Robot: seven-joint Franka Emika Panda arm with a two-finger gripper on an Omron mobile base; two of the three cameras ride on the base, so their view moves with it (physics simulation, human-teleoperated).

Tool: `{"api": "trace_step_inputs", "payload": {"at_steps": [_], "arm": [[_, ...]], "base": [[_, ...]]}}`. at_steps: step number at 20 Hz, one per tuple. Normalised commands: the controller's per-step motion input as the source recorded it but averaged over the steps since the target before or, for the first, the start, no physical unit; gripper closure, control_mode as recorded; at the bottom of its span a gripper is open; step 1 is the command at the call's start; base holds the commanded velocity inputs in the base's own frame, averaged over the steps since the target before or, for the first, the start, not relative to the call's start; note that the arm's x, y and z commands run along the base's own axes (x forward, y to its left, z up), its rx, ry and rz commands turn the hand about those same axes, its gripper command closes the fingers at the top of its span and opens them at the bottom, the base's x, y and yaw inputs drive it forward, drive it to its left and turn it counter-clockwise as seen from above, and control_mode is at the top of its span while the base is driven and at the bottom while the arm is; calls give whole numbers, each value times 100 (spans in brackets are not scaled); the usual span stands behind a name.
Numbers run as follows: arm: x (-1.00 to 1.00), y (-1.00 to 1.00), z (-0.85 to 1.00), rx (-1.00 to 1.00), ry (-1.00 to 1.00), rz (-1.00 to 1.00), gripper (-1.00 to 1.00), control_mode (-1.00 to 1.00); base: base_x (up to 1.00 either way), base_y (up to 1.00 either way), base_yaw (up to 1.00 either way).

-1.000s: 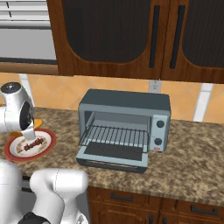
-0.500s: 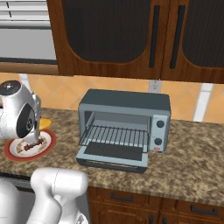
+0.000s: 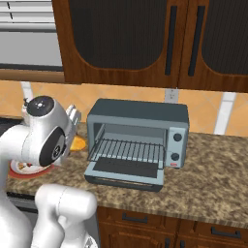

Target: Pick up the kebab skewer and baguette bread, and place them inside the toaster oven. Close the toaster oven door and start by setting the timer.

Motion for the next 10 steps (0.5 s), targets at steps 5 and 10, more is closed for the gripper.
{"api": "trace_step_inputs", "payload": {"at_steps": [5, 10], "arm": [[0, -97, 2, 1, 0, -5, 100, -100], [17, -67, -10, 0, -1, 0, 100, -100]], "base": [[0, 0, 0], [0, 0, 0]]}}
